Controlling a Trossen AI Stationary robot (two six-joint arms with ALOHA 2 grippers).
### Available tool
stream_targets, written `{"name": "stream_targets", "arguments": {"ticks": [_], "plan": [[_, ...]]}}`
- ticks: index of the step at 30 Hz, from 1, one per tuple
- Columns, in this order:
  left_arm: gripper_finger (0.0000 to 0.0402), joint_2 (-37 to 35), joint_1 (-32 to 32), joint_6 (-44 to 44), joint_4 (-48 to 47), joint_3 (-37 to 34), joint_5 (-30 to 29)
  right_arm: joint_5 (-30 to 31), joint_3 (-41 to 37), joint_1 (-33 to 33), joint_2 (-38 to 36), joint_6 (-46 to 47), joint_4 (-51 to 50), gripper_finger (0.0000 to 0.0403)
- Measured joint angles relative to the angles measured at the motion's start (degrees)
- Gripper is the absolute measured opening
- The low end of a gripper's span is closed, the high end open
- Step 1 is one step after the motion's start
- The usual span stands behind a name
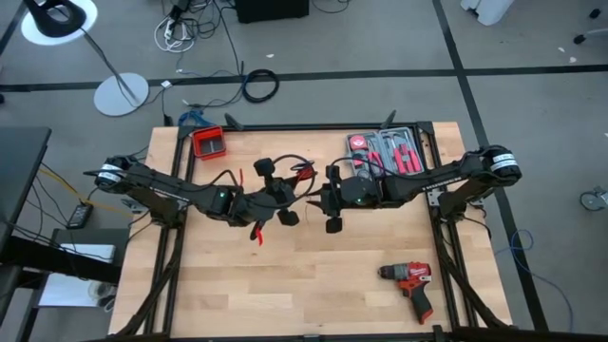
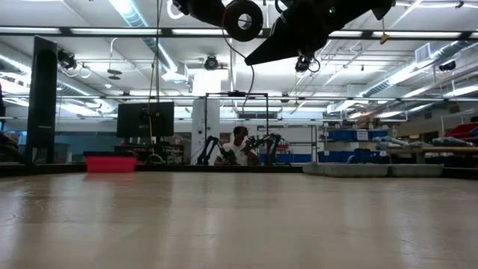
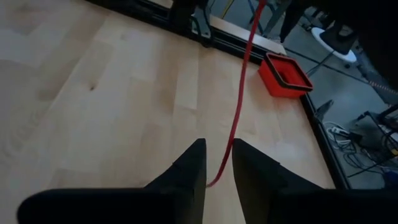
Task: Coil cords
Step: Uncoil the red wire from the black spool
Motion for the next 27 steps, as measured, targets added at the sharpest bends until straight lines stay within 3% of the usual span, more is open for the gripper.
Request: {"name": "stream_targets", "arguments": {"ticks": [12,19,27], "plan": [[0.0000,0.0,0.0,0.3,4.8,0.0,0.0,0.5,0.0,-0.4,0.0,-0.5,1.7,0.0041],[0.0000,0.0,0.0,0.3,4.2,0.0,-0.1,0.5,0.0,-0.5,0.0,-1.6,1.2,0.0004],[0.0000,0.0,0.0,-0.1,0.3,0.0,-0.1,1.9,0.0,-0.4,0.0,-2.1,-1.4,0.0002]]}}
